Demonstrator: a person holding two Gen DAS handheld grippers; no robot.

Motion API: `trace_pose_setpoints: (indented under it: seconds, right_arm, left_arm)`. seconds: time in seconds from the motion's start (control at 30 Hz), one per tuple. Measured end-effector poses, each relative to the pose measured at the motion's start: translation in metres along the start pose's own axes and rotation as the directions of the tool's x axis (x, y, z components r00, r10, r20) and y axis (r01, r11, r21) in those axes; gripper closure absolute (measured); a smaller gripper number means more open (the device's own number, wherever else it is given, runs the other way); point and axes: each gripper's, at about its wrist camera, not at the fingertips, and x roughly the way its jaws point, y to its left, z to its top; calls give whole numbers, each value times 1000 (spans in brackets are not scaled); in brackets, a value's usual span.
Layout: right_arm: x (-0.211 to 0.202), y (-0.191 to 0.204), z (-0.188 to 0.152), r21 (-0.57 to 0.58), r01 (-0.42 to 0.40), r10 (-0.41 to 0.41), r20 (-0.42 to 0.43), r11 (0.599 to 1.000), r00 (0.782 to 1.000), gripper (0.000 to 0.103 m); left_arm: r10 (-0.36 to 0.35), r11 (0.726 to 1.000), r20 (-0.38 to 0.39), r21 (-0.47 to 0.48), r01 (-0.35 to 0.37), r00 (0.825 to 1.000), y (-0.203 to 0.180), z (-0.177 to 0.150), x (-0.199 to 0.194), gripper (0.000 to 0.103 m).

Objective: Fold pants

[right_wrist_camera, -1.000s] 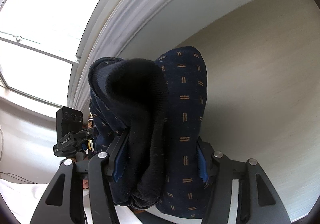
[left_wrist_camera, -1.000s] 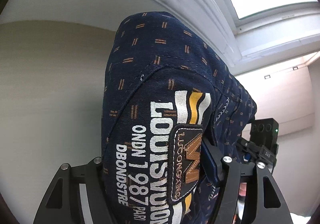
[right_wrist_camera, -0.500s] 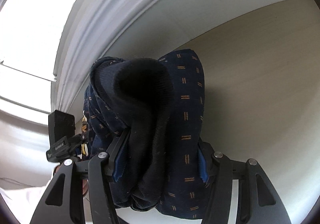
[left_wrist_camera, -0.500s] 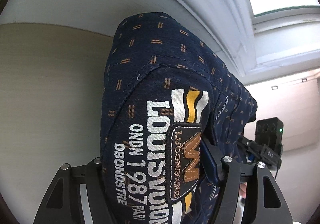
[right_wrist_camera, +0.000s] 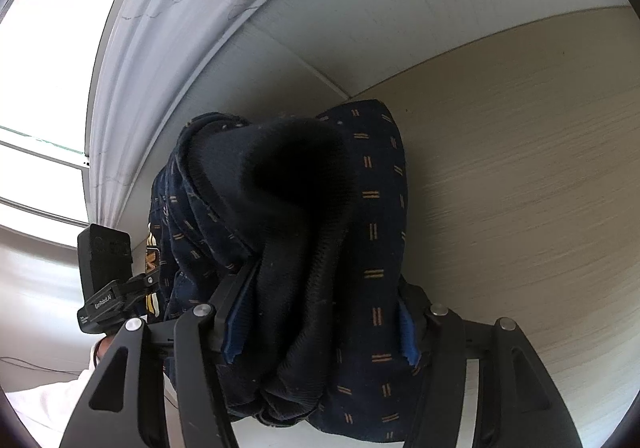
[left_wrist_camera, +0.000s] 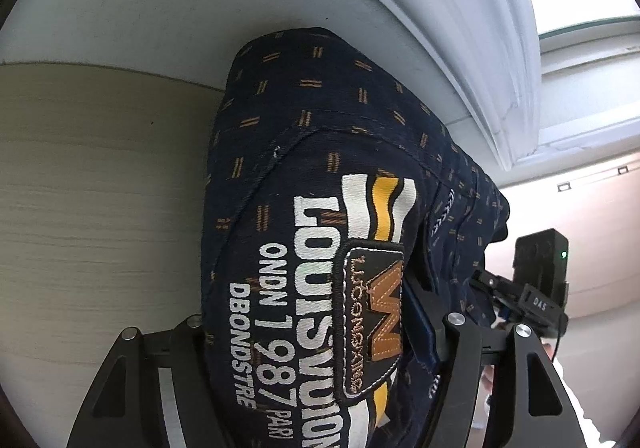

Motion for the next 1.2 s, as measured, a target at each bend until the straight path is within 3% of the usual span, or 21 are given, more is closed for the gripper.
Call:
trace_pose_setpoints:
  seconds: [0.3, 0.43, 0.57, 0.73, 0.9, 1.0, 1.2]
  right_arm:
    - [-11, -20, 9, 11, 13, -13, 23, 1000, 1000, 43]
    - [-17, -22, 8, 45, 70, -72, 44, 997, 996, 21]
    - [-30, -16, -1, 77, 102, -108, 74, 992, 991, 20]
    - [-53, 17, -21, 28, 209, -211, 131, 977, 969, 20]
    - [-68, 68, -56, -3, 385, -378, 179, 923, 908, 20]
    - [-64, 110, -84, -45, 440, -424, 195, 897, 885, 20]
    - [-45, 186, -131, -69, 473, -450, 217, 878, 866, 20]
  left_arm:
    - [7, 1000, 9, -21, -7, 1000, -7, -4, 2, 29]
    - [7, 1000, 12, -26, -6, 1000, -3, -6, -9, 26]
    - [22, 999, 15, -45, -21, 1000, -9, 6, -14, 25]
    - [53, 999, 17, 6, -53, 998, -18, -5, -43, 24]
    - [79, 991, 75, 98, -86, 994, -20, -23, -104, 22]
    - [104, 984, 114, 135, -119, 988, -17, -36, -145, 20]
    - [178, 969, 189, 139, -206, 966, -9, -61, -220, 19]
